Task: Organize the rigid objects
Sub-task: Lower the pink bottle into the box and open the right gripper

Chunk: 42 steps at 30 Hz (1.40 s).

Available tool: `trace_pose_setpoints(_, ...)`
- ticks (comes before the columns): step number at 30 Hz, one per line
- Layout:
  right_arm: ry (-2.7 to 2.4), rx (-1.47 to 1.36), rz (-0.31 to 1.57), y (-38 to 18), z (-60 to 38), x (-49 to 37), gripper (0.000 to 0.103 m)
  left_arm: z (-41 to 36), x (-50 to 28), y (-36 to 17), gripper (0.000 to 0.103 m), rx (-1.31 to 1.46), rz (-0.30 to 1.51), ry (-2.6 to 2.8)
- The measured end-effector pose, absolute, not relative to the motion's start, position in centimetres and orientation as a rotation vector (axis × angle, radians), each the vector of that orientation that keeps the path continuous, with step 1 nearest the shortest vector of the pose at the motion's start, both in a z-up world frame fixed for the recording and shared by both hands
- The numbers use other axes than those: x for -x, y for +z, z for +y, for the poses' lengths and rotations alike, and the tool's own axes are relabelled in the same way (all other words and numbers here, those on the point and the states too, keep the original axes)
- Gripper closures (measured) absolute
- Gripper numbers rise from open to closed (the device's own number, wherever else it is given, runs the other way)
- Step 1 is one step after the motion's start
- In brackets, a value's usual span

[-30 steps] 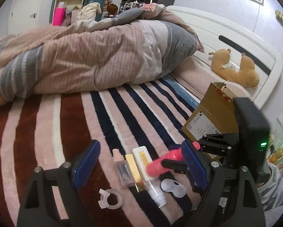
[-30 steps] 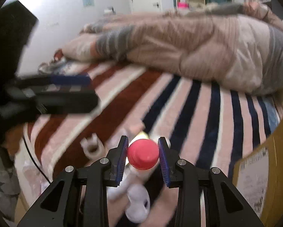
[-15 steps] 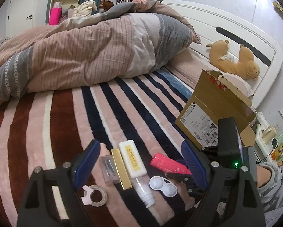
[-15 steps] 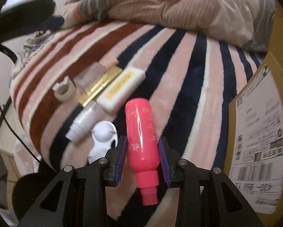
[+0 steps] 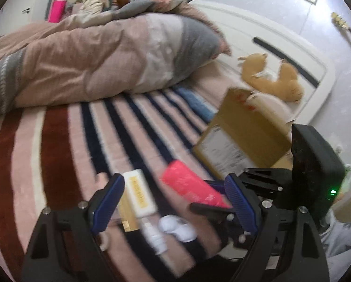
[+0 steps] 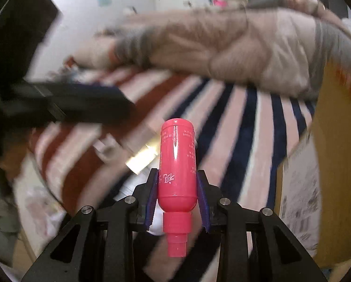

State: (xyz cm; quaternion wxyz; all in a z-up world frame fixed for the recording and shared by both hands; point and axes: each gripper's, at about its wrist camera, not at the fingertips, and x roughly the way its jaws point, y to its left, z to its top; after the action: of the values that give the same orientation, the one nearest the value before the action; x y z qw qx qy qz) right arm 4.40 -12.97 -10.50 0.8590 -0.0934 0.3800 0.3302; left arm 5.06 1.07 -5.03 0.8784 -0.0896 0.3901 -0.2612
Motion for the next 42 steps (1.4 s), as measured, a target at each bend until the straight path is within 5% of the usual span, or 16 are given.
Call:
trace_pose_setpoints(3,0.755,0.145,0.693,-7.0,-13.6,-3.2,0.076,-0.3,-4.8,-2.8,0.02,0.198,0.771,-0.585)
trace_pose_setpoints(7,0.794,0.057,0.563,-2.8,-16.2,-2.0,0.076,-2.8,-4.5,0.8,0.059,0.192,0.713,-0.623)
trace_pose_setpoints(14,0.736,-0.028,0.463,0.9,-22.6,-1.6,0.076,-10.0,-4.8,5.5,0.066,0.066,0.623,-0.678)
trace_pose_setpoints(33,0.595,-0.135,0.691,-3.9,-31.8,-7.4,0.076,-21.3,-11.0,0.5,0.064,-0.152,0.89,-0.641)
trace_pose_setpoints(38,0.535,-0.056,0.776,-4.8,-30.4,-7.9,0.069,-19.7,-10.3,1.2,0.03,-0.126,0.851,-0.613)
trace_pose_setpoints(42,0.476,0.012,0.71,-3.8,-30.1,-7.0,0.063,-17.3,-8.7,3.1,0.024,-0.09,0.788,-0.617)
